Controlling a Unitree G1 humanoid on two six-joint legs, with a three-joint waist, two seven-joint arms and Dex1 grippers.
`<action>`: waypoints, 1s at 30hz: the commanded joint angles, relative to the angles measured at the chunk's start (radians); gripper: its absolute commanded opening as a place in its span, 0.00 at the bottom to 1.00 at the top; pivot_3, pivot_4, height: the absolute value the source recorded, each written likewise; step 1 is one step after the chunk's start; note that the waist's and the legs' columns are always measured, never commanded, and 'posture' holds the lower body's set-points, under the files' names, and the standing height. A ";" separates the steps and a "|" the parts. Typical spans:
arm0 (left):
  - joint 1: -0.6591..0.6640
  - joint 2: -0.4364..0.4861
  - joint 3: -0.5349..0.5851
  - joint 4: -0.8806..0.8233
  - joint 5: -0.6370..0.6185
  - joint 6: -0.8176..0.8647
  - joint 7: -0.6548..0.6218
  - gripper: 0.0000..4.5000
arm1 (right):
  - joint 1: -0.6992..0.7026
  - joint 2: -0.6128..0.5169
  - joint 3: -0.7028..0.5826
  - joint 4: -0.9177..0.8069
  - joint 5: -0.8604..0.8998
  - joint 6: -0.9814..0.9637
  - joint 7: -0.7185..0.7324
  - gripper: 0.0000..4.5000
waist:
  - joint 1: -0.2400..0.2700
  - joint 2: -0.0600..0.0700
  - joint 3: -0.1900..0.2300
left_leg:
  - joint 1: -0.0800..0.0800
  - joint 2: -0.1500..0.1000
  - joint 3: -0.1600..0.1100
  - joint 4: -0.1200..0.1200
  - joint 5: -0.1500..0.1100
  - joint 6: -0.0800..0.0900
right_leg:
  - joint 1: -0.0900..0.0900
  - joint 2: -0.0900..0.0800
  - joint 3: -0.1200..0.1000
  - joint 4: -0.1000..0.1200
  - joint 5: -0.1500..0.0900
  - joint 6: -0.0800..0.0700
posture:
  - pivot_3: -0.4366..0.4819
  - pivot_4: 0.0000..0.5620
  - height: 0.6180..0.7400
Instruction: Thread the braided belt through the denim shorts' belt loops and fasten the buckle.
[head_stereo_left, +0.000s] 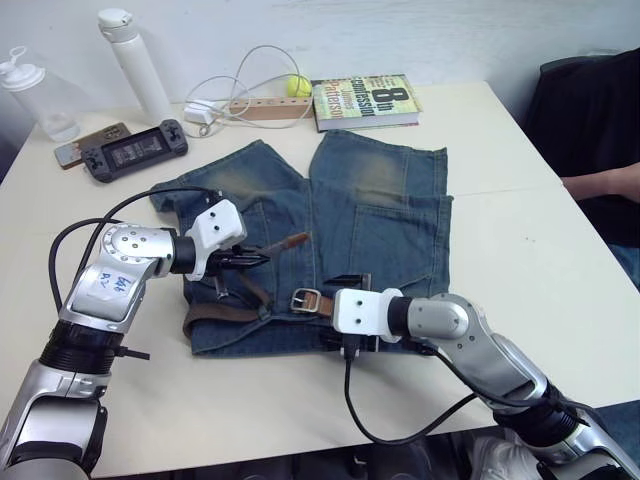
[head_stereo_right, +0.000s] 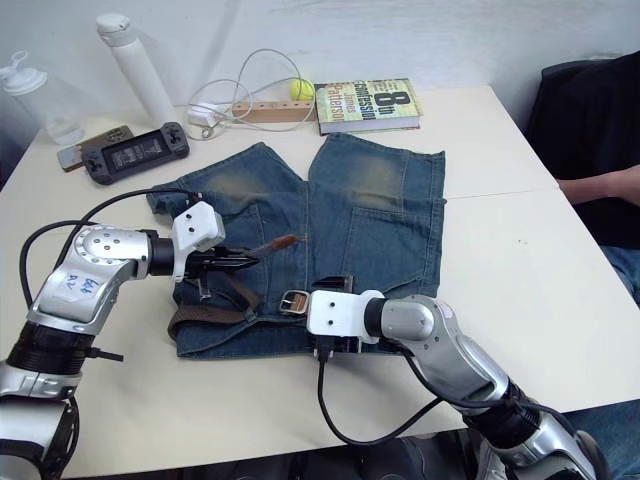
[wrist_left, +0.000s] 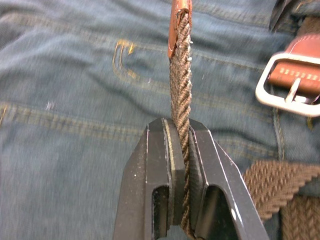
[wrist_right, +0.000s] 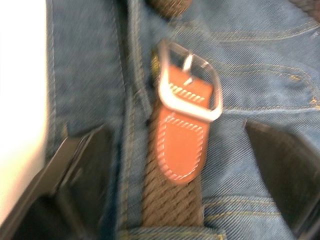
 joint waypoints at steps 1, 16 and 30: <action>-0.020 0.002 -0.005 0.007 0.010 -0.014 -0.027 0.00 | 0.012 -0.019 -0.013 -0.007 -0.129 -0.076 -0.087 0.99 | 0.000 0.000 0.000 | 0.000 0.000 0.000 0.000 0.000 0.000 | 0.000 0.000 0.000 0.000 0.000 0.000 | 0.48 0.27 0.95; -0.024 -0.025 -0.010 0.025 0.027 -0.023 -0.034 0.00 | 0.045 0.056 -0.088 -0.020 -0.188 -0.064 -0.124 0.99 | 0.002 0.000 0.000 | 0.000 0.000 0.000 0.002 0.000 0.000 | 0.000 0.000 0.000 0.002 0.000 0.000 | 0.48 0.27 0.95; -0.056 -0.015 0.034 0.067 0.028 0.026 -0.011 0.00 | 0.068 0.084 -0.107 0.030 -0.162 -0.094 -0.116 0.21 | 0.002 0.000 0.000 | -0.001 0.000 0.000 0.003 0.000 0.000 | 0.000 0.000 0.000 0.002 0.000 0.000 | 0.48 0.27 0.95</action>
